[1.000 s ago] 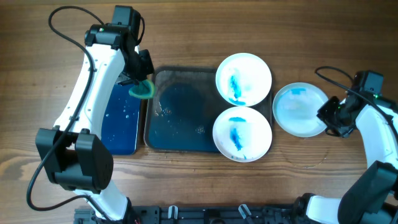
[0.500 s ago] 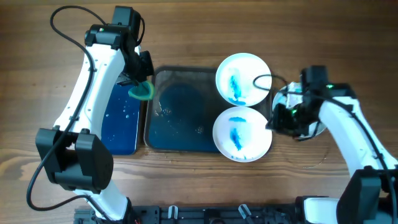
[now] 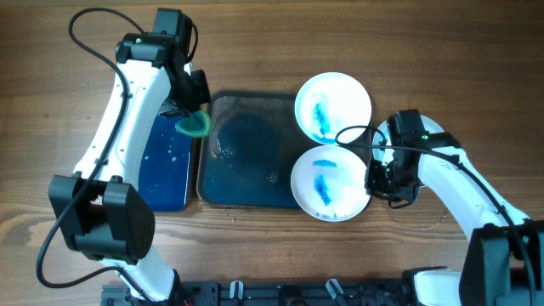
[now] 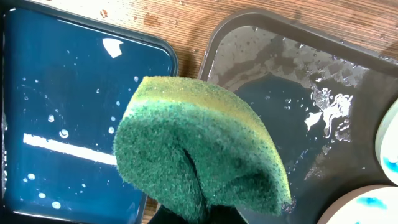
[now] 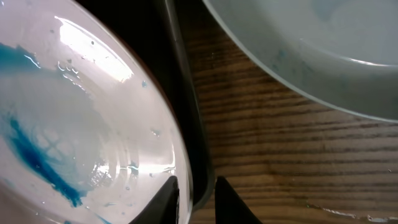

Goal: Clean dirty plates on tray and stack at the side
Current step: 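Grasp the lower-right stained plate rim with the right gripper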

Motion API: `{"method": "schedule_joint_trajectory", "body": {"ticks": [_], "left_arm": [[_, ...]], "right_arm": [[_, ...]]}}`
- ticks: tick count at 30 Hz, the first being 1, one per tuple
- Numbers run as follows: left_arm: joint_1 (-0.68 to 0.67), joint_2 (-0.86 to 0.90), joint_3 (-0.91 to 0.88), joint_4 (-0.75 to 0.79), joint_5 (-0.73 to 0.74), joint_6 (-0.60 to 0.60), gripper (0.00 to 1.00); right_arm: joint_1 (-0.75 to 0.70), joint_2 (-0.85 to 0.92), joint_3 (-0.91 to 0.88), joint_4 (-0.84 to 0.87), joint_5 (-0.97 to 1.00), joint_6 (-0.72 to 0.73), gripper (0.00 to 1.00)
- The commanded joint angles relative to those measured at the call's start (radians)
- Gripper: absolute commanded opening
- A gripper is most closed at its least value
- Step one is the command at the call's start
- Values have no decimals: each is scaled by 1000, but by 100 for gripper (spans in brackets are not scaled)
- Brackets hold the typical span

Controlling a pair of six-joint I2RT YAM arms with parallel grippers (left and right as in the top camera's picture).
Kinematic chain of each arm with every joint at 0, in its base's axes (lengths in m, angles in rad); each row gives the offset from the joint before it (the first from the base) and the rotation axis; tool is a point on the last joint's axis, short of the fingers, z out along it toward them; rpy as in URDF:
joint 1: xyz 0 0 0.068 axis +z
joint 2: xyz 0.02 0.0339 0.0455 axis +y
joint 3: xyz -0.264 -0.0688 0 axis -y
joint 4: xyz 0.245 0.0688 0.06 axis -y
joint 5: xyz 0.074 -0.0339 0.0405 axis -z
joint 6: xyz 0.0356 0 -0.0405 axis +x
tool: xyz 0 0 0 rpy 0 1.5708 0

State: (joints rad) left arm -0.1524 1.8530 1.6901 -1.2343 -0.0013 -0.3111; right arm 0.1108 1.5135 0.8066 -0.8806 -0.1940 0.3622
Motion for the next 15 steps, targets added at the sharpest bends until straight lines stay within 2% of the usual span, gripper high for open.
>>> {"method": "schedule_joint_trajectory", "body": {"ticks": [1, 6, 9, 13, 15], "left_arm": [[-3, -20, 17, 0, 12, 20, 4], [-3, -20, 17, 1, 12, 20, 4], [-3, -20, 17, 9, 12, 20, 4], [-3, -20, 17, 17, 12, 19, 4], [-3, -20, 17, 20, 12, 20, 4]], "right_arm": [[4, 1, -14, 12, -17, 3, 17], [16, 1, -14, 18, -77, -26, 4], [73, 1, -14, 22, -100, -3, 4], [229, 1, -7, 106, -121, 146, 5], [311, 1, -3, 202, -118, 274, 4]]}}
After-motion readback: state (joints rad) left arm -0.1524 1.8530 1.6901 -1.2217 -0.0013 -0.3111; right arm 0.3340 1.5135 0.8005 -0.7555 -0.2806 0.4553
